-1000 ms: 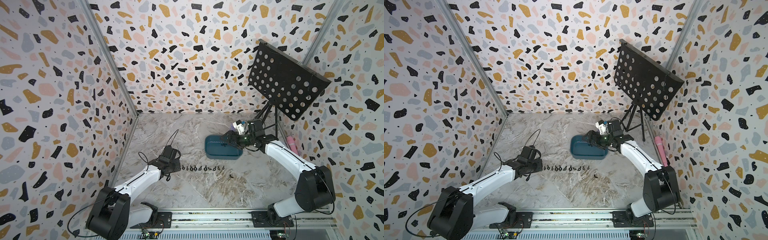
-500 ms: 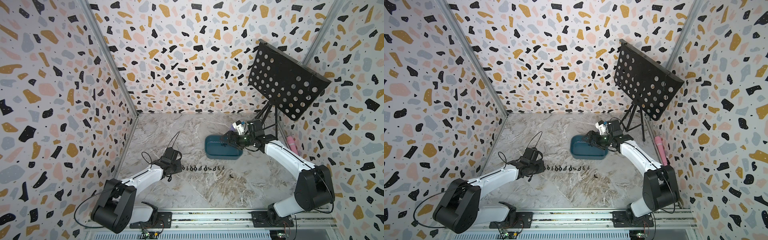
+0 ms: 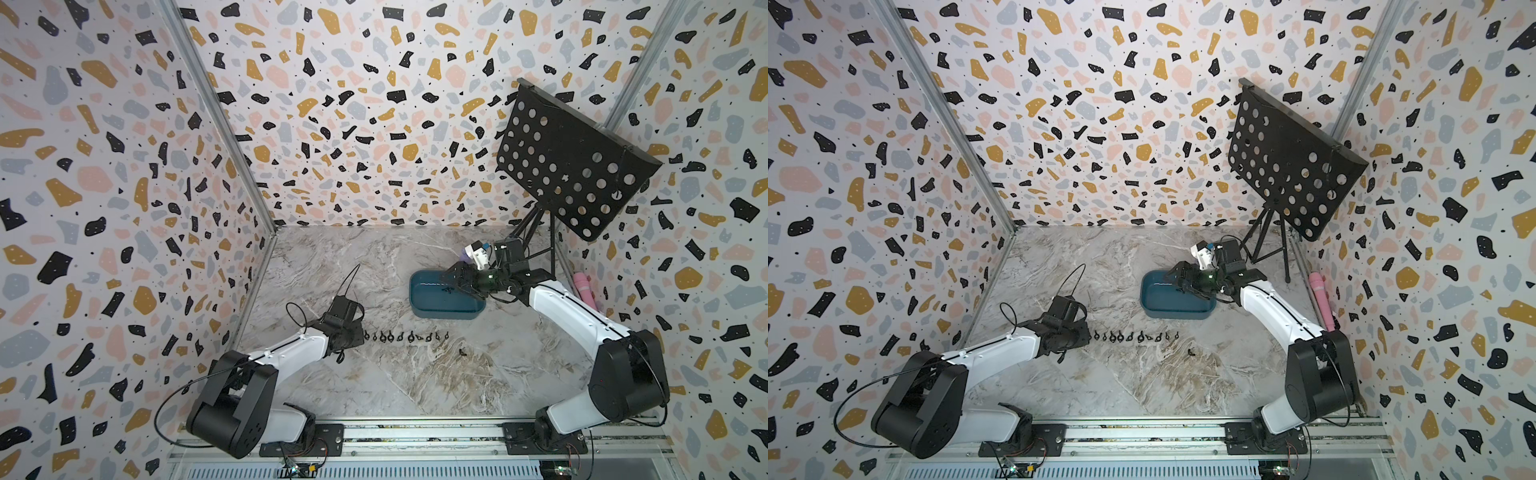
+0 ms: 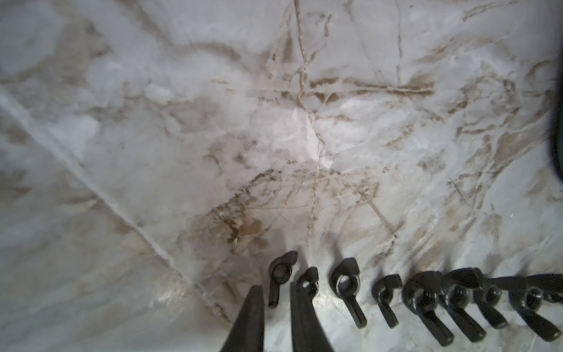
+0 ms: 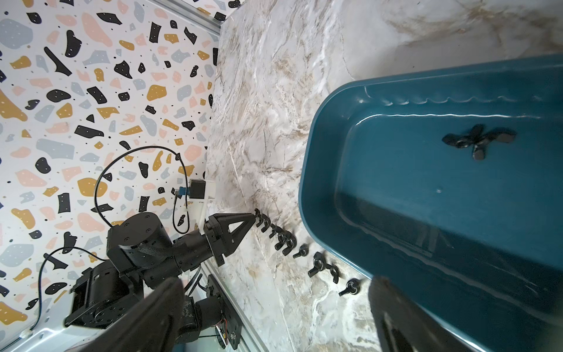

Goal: Take out the wing nut from the storage box
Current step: Place the wing nut at the center of the board, then pick up the wing nut from the storage box.

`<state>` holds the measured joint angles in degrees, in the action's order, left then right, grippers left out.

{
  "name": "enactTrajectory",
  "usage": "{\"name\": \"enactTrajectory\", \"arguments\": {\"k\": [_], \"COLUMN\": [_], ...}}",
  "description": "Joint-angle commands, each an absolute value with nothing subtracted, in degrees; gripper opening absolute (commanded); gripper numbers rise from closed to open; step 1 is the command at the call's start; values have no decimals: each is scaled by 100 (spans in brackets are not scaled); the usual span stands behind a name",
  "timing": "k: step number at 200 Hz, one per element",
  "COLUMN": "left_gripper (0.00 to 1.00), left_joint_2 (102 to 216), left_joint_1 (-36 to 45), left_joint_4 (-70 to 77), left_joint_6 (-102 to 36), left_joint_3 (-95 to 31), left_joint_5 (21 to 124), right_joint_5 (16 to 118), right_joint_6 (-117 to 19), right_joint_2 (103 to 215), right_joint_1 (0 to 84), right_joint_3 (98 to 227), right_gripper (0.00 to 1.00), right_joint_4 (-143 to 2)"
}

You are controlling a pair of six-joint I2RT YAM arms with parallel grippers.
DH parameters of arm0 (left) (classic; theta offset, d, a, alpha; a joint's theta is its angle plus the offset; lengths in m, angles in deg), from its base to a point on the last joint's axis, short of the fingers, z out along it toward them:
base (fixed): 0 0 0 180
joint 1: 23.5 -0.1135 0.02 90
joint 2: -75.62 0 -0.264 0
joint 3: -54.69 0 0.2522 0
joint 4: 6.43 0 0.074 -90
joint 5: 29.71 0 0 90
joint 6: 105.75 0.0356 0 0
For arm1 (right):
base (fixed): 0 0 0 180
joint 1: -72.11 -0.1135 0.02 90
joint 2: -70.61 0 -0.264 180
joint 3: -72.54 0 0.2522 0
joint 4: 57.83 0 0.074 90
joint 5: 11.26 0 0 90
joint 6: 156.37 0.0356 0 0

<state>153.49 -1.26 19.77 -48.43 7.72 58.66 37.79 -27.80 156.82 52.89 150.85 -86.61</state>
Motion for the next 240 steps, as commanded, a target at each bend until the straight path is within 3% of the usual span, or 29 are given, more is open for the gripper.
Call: {"name": "enactTrajectory", "arguments": {"k": [1,56,95,113,154,196,240], "left_gripper": [26,42,76,99,100,100,90], "left_joint_2": [15262,14791,14489,14445,14573,14849,15641], "left_joint_1": [-100,-99,-98,-95,-92,-96,-35], "left_joint_4": [1971,2461,2976,3089,3194,2808,2707], "left_joint_6": [-4879,-4852,-4716,-4633,-4485,-4229,-4164], "left_joint_3": [876,623,92,-190,-719,-1182,-1893], "left_joint_5": [5818,5715,5644,5739,5905,6565,7147], "right_joint_5": [3725,3862,4626,5085,6013,5996,6167], "right_joint_6": [-2813,-2904,-3174,-3293,-3758,-3663,-3710], "right_joint_2": [15674,15733,15914,16073,16744,16934,16751], "right_joint_1": [5287,5287,5287,5283,5205,5208,5210], "right_joint_3": [15236,15302,15645,15840,16609,16591,16452], "right_gripper": [100,100,100,100,100,100,100], "right_joint_4": [-8734,-8906,-9691,-10089,-10970,-10757,-10791]}}
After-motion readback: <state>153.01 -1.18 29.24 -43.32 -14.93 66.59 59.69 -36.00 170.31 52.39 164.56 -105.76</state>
